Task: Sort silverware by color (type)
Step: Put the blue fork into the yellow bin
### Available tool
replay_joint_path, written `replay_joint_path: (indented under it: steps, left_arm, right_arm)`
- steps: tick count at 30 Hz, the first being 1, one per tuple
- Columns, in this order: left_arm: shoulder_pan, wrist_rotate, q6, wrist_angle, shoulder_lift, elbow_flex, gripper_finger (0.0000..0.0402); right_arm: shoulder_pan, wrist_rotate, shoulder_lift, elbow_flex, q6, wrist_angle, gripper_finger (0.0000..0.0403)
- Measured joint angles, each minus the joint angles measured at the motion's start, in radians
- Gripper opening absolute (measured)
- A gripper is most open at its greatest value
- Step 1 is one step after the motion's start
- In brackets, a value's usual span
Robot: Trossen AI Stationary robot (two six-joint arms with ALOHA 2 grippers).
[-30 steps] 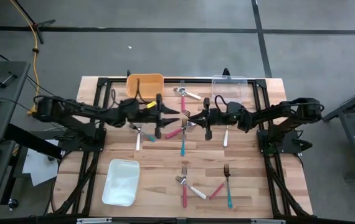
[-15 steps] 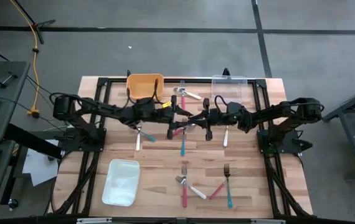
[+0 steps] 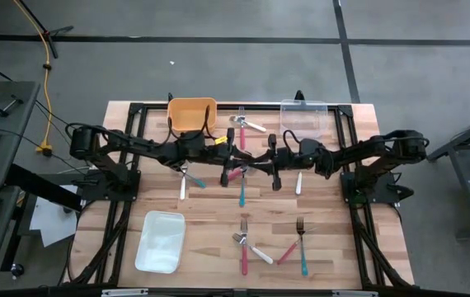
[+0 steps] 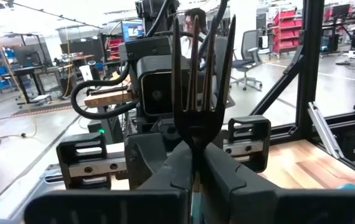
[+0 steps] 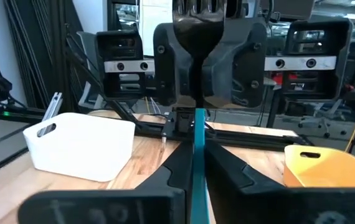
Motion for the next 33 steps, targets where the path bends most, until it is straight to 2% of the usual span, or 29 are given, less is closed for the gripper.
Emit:
replay_joint_path:
  steps: [5, 11, 14, 17, 20, 23, 27, 33]
  left_arm:
    - [-0.008, -0.026, 0.013, -0.03, -0.023, 0.0, 0.0006]
    - [0.005, -0.133, 0.065, -0.236, -0.143, 0.0, 0.0005]
    - [0.04, -0.183, 0.086, -0.442, -0.238, 0.008, 0.0005]
    - [0.111, -0.261, 0.066, -0.771, -0.318, 0.077, 0.0005]
    - [0.223, -0.331, 0.067, -1.108, -0.334, 0.192, 0.0005]
    - [0.363, -0.346, 0.115, -1.348, -0.295, 0.317, 0.0005]
    - [0.531, -0.312, 0.157, -1.501, -0.185, 0.433, 0.0005]
    - [0.653, -0.263, 0.214, -1.618, 0.019, 0.539, 0.0005]
  right_arm:
    - [0.011, 0.083, 0.0, 0.0, 0.008, -0.004, 0.005]
    - [0.004, 0.127, 0.0, 0.0, 0.034, -0.012, 0.0086]
    - [-0.004, 0.158, -0.001, 0.0, 0.026, -0.029, 0.0099]
    - [-0.015, 0.161, -0.002, 0.0, 0.022, -0.074, 0.01]
    - [-0.029, 0.166, -0.002, 0.0, 0.02, -0.111, 0.0085]
    - [-0.039, 0.187, -0.002, 0.0, 0.017, -0.13, 0.0055]
    - [-0.048, 0.188, -0.003, 0.001, 0.007, -0.131, 0.0009]
    - [-0.051, 0.188, -0.003, 0.0, -0.008, -0.147, 0.001]
